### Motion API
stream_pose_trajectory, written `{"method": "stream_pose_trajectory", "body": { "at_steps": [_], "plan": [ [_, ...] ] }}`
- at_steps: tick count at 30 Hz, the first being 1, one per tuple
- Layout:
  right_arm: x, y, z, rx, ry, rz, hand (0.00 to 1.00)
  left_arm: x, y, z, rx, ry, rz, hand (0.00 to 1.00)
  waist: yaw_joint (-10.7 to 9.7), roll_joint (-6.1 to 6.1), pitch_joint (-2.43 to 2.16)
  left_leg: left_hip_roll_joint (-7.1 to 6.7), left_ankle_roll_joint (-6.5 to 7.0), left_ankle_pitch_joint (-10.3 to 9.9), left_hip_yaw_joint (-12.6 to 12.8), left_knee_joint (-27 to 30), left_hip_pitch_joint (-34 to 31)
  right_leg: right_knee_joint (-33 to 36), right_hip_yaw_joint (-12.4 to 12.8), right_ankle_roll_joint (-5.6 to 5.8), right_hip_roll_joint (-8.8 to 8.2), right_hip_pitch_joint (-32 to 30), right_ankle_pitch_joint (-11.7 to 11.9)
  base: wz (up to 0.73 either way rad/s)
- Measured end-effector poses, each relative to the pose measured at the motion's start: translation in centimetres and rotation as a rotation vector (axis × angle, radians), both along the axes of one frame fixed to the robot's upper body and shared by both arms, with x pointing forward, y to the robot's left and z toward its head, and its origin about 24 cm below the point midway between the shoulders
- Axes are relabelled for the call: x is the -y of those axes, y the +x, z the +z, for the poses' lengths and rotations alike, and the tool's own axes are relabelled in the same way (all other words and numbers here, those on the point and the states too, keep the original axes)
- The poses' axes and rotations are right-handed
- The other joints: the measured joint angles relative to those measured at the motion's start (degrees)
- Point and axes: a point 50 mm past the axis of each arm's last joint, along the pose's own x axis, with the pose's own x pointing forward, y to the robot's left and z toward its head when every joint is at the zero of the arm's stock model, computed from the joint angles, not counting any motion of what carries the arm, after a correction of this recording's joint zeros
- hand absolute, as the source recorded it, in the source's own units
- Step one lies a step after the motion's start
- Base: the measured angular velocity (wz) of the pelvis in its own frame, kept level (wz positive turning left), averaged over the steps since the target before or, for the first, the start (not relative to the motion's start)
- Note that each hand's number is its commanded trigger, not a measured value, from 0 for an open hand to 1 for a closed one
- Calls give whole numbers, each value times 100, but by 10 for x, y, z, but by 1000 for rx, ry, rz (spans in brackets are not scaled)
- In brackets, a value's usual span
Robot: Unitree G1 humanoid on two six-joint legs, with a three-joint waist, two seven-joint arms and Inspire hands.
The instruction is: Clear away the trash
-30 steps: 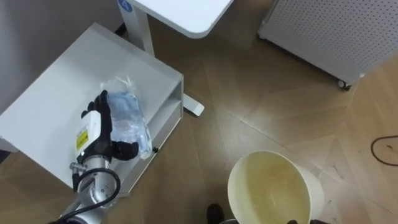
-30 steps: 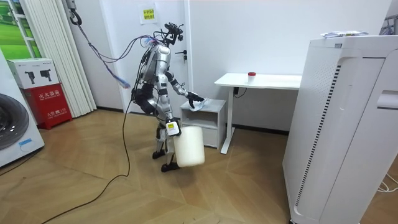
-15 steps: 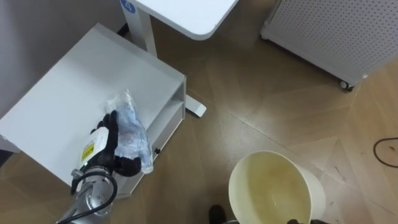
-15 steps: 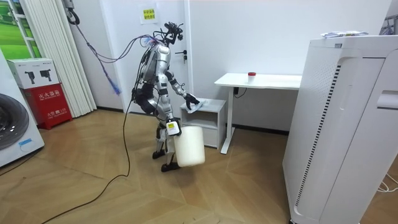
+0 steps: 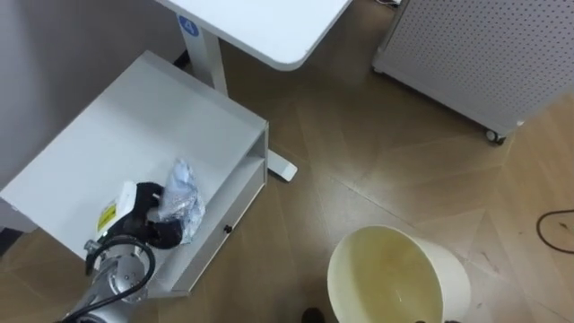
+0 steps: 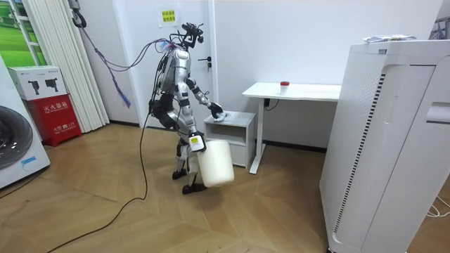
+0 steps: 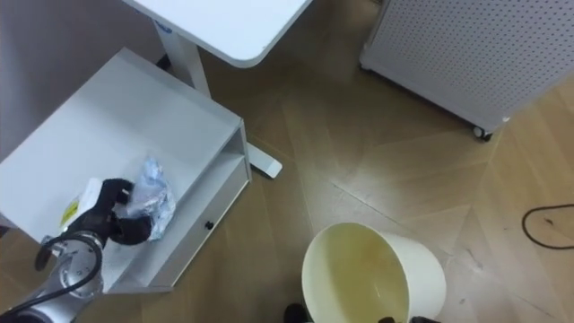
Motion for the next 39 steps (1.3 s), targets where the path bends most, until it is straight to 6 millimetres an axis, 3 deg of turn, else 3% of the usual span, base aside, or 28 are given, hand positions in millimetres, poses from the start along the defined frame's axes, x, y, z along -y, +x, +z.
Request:
{"method": "stream_pose_trajectory", "body": {
  "at_steps": [6,13,18,23,26,37,38,39],
  "plan": [
    [-4,0,0,13,-14,20,100,6,-15,-20,-59,-24,2,100,40,3,2,20,-7,2,-28,-87,142,-160,-27,7,29,183,16,-1],
    [-6,12,8,110,-7,-5,100,40,-31,-44,-83,-212,-7,100,328,-19,5,-4,-17,36,1,-237,169,-272,4,22,36,187,46,-1],
    [-25,25,11,161,70,-30,100,73,-38,-52,-102,-322,-91,100,476,-166,2,-10,-25,41,54,-256,204,-296,22,18,35,186,44,-2],
    [-71,38,12,197,250,26,100,114,-49,-60,-161,-351,-256,100,536,-305,4,-52,-20,44,53,-307,219,-290,-3,20,-22,181,44,1],
    [-82,42,14,209,303,62,100,129,-54,-63,-193,-365,-324,100,604,-328,10,-102,5,58,63,-307,242,-274,6,36,-67,177,43,0],
    [-99,42,15,200,371,139,100,136,-68,-74,-261,-382,-365,100,603,-480,13,-94,15,61,59,-316,228,-285,6,54,-57,179,63,0],
    [-100,43,16,204,379,142,100,136,-69,-75,-264,-384,-365,46,602,-481,12,-92,15,61,57,-316,227,-286,5,53,-54,179,63,0],
    [-101,43,16,207,384,141,100,137,-69,-75,-264,-385,-365,0,602,-481,12,-91,15,61,57,-317,226,-286,4,53,-53,178,63,0]
  ]
}}
